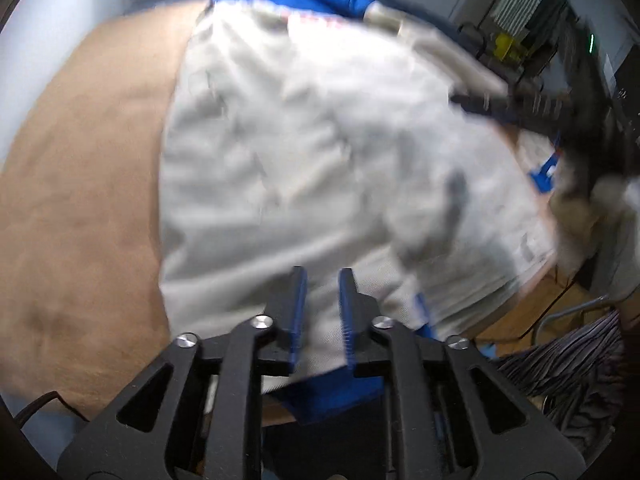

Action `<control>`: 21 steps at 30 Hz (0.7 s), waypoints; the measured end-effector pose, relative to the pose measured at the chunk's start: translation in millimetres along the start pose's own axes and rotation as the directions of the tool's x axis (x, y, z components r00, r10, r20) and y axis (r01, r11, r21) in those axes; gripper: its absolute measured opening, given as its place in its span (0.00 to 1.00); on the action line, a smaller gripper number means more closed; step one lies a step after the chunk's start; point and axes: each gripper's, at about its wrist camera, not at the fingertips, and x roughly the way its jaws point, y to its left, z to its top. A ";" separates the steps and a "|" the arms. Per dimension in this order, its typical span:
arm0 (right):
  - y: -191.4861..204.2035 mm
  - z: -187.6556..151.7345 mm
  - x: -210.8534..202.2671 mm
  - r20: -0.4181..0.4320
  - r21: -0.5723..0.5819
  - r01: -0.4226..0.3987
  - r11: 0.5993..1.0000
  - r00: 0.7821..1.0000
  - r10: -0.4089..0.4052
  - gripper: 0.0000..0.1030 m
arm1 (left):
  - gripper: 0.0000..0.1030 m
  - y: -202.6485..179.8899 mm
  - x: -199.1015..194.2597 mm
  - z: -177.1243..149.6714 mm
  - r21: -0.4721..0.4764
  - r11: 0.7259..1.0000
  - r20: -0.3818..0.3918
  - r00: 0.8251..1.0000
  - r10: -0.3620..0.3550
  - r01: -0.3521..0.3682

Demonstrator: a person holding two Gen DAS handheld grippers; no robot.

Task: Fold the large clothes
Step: 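Move the right tool to the other sleeve and pinch its blue cuff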

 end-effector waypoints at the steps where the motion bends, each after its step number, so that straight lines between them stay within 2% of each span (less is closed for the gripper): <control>1: -7.1 -2.3 -7.1 0.015 0.013 0.005 1.000 1.000 -0.005 0.37 | 0.39 -2.1 -9.9 5.3 -0.002 1.000 0.030 1.000 -0.003 0.003; 2: -14.3 -4.7 -14.1 0.026 0.025 0.010 1.000 1.000 -0.011 0.41 | 0.50 -4.0 -23.0 11.5 -0.007 1.000 0.066 0.998 -0.016 0.017; 3: -18.8 -6.1 -19.1 0.032 0.032 0.014 0.999 0.999 -0.016 0.41 | 0.52 -5.9 -35.4 17.6 -0.013 0.999 0.098 0.994 -0.041 0.042; 4: -27.4 -8.6 -26.7 0.038 0.041 0.030 0.999 0.999 -0.032 0.41 | 0.52 -8.6 -46.7 24.3 -0.014 0.998 0.127 0.990 -0.060 0.062; 5: -33.8 -10.1 -31.2 0.039 0.044 0.045 0.998 0.998 -0.046 0.46 | 0.52 -11.8 -53.7 30.8 -0.011 0.997 0.144 0.987 -0.068 0.070; 7: -45.9 -13.9 -43.3 0.049 0.061 0.067 0.996 0.996 -0.070 0.59 | 0.52 -19.8 -71.8 43.0 0.002 0.996 0.192 0.978 -0.085 0.086; 9: -64.3 -18.3 -62.3 0.076 0.095 0.090 0.991 0.992 -0.098 0.61 | 0.52 -27.2 -80.8 55.1 0.021 0.994 0.212 0.972 -0.105 0.103; 13: -98.1 -26.5 -94.5 0.110 0.145 0.142 0.979 0.981 -0.158 0.61 | 0.52 -44.1 -85.8 70.1 0.044 0.992 0.231 0.965 -0.123 0.116; 19: -152.7 -35.4 -133.4 0.150 0.199 0.268 0.943 0.942 -0.300 0.61 | 0.52 -59.6 -68.8 84.0 0.044 0.990 0.198 0.970 -0.144 0.137; 21: -171.1 -34.7 -140.6 0.157 0.212 0.284 0.935 0.934 -0.319 0.62 | 0.57 -64.7 -60.9 85.8 0.039 0.989 0.182 0.972 -0.148 0.143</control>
